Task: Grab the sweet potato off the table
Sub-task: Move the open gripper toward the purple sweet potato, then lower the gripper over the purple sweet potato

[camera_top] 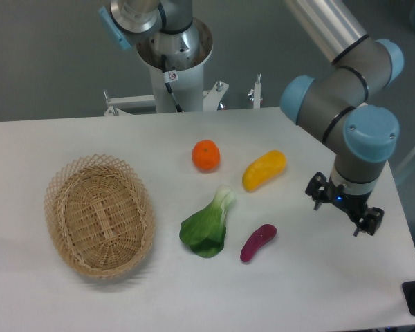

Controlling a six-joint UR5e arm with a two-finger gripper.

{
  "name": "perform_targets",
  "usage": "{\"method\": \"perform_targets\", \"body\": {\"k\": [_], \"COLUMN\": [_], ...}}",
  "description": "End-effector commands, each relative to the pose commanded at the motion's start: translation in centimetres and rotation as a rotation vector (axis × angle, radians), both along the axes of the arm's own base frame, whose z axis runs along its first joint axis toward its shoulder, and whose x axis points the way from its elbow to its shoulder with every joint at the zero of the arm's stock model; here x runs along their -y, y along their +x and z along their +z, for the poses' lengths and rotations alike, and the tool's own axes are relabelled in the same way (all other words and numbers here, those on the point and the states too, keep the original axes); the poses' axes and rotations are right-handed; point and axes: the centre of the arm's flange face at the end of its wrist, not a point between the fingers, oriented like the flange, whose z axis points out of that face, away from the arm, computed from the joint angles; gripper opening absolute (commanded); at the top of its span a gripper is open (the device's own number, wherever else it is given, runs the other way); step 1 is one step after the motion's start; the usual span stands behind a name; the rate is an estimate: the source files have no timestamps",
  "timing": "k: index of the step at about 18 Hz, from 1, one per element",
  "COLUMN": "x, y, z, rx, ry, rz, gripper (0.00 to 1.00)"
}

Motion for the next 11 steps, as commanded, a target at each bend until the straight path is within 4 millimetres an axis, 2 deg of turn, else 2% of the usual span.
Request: {"method": "perform_targets", "body": {"k": [3,6,9,11], "x": [0.3,0.0,-2.5,-4.7], "y": [0.8,1.0,2.3,4.1], "z": [-0.7,-2.7,-4.4,-6.2], "rx": [0.018,0.039,0.033,0.032], "ry": [-0.008,-0.024,-0.017,-0.013], "rz": [0.012,0.011,0.035,0.047], "gripper": [1.0,1.0,1.0,1.0]}}
